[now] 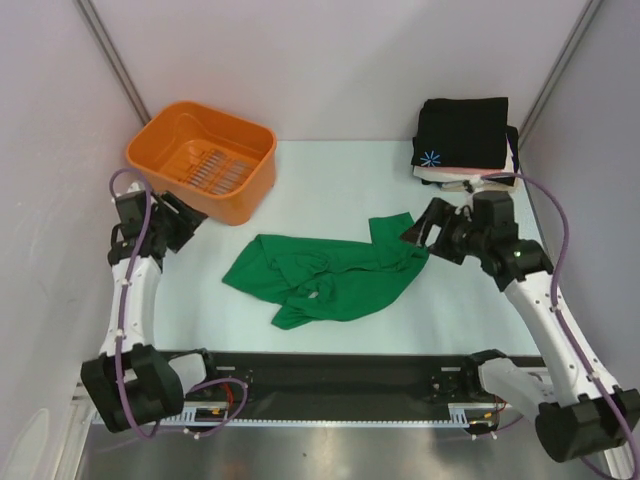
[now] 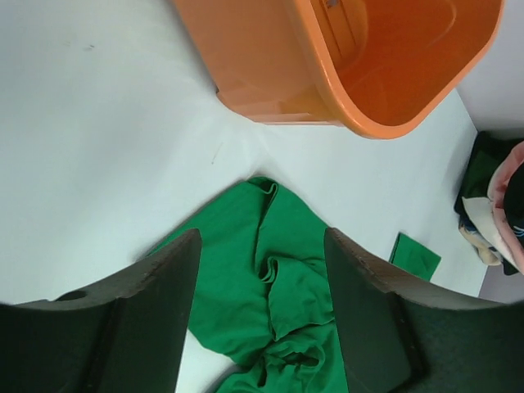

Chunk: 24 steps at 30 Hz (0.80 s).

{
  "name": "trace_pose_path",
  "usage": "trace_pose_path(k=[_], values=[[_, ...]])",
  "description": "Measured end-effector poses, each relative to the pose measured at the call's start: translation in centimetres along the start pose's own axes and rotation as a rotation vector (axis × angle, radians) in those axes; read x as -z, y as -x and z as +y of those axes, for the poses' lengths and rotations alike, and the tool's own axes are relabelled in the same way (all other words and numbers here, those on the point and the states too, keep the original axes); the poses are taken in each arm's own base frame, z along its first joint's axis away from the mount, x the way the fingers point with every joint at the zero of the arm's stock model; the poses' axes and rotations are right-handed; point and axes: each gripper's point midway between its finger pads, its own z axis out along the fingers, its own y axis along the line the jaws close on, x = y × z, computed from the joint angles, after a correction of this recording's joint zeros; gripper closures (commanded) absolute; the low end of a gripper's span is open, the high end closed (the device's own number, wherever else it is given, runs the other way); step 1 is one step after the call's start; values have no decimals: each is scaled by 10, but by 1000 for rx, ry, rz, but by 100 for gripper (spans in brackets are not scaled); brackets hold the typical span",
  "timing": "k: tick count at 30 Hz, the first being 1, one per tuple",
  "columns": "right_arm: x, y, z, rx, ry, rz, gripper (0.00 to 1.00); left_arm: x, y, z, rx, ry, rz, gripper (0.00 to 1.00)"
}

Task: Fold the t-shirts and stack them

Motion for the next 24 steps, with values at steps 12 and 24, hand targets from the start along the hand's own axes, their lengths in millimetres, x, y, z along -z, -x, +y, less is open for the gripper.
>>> trace_pose_path(k=[12, 24], values=[[-10, -142, 66, 310, 106, 275, 11, -94, -3, -43, -38, -10, 112, 28], [-64, -281, 101, 633, 27, 513, 12, -174, 15, -145, -134, -112, 268, 17]])
